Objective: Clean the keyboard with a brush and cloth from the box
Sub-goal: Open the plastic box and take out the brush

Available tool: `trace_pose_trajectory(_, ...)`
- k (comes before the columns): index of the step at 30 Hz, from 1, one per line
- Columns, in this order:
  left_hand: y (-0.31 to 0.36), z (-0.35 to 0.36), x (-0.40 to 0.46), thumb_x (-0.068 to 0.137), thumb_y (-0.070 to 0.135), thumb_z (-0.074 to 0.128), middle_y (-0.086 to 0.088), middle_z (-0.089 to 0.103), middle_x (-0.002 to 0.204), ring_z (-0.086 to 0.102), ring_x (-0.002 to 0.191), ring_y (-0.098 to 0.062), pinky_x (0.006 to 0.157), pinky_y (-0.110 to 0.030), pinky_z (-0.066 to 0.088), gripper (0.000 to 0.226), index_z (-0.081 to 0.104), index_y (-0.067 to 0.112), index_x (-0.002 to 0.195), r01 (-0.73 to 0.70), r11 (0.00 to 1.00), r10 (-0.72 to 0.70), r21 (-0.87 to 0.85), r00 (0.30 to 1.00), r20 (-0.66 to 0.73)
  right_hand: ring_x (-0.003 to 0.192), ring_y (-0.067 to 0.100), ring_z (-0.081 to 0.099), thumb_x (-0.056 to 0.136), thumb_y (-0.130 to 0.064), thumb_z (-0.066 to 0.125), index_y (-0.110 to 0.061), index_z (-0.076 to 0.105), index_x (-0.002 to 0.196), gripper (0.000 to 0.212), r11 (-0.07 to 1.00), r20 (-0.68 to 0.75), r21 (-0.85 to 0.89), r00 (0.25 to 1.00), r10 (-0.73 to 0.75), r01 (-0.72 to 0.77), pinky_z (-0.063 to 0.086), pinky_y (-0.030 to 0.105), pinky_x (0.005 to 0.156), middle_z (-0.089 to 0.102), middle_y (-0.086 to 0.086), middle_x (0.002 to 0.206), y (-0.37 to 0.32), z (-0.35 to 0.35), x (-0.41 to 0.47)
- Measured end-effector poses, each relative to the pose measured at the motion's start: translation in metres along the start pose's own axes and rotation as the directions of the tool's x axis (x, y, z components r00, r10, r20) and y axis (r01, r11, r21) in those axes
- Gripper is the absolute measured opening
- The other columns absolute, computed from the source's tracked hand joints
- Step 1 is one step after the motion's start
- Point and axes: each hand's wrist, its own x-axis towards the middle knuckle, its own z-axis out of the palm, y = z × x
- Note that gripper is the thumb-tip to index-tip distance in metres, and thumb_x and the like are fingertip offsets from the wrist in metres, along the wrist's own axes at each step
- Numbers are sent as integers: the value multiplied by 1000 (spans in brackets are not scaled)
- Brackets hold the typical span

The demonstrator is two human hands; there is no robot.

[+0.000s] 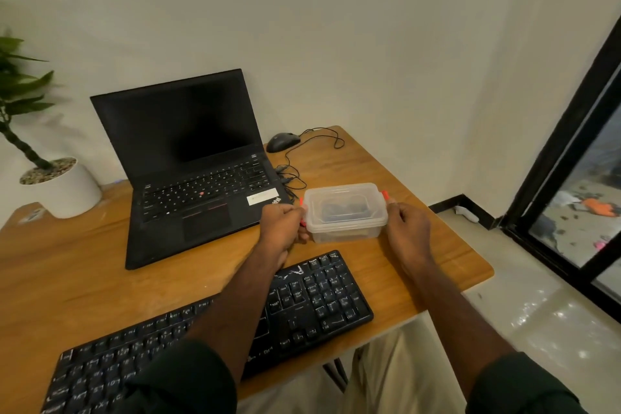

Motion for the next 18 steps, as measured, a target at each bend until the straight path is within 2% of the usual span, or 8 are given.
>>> trace_pose_trajectory(4,-2,-3,-2,97,7,59,-25,72,82,62,59,-29,49,-32,53,21,71,-6,85,16,1000,-15,-26,1000,27,77,11,66,106,-33,48,-13,71,90,35,1000,-21,-4,1000,0,0,46,19,62,70,1,83,-6,-1,-2)
trace_pose_trajectory(6,-1,-5,-2,97,6,59,-24,72,82,60,57,-27,51,-33,53,19,71,-4,88,-1,1000,1,3,999,32,101,19,67,107,-28,45,-13,70,114,29,999,-68,-34,998,17,-19,51,22,78,71,3,109,-9,-1,-3)
trace_pose_trajectory(9,1,-14,1,95,3,60,-13,71,82,60,57,-17,56,-32,54,12,69,6,103,-119,977,128,179,991,-36,126,22,54,106,-17,47,-13,55,141,36,995,-124,-94,992,-3,-9,43,29,100,58,7,140,-9,-2,-4)
trace_pose_trajectory(11,-2,-25,7,88,-2,64,-5,71,98,61,71,-9,67,-23,53,35,66,12,120,-212,911,226,355,974,2,123,14,52,103,-9,50,-14,55,141,38,992,-117,-82,988,-100,90,40,19,97,57,6,139,-7,-1,-7)
trace_pose_trajectory(13,-9,-35,11,76,-4,75,-2,66,120,62,90,-5,81,-21,55,65,57,14,136,-267,901,197,342,954,226,120,10,51,100,-2,52,-14,58,138,41,988,-88,-3,984,-154,155,41,9,89,58,2,135,-6,-3,-10)
trace_pose_trajectory(14,-14,-38,13,70,-2,81,-2,64,130,64,99,-7,88,-27,56,82,50,14,144,-265,919,155,292,924,349,119,10,53,98,0,53,-14,59,137,42,985,-66,41,984,-166,169,45,8,86,59,1,134,-7,-4,-10)
trace_pose_trajectory(16,-19,-42,16,62,3,88,0,62,135,64,97,-12,87,-36,56,106,36,14,152,-249,938,104,241,866,488,120,13,57,97,2,55,-14,60,137,43,974,3,131,982,-188,186,55,18,88,59,0,135,-6,-5,-10)
trace_pose_trajectory(18,-16,-41,16,61,-1,90,4,59,139,62,96,-18,86,-39,55,112,31,16,155,-237,956,106,173,830,547,128,17,55,94,4,57,-15,59,136,46,963,91,186,973,-214,195,56,22,92,56,1,141,-3,-6,-11)
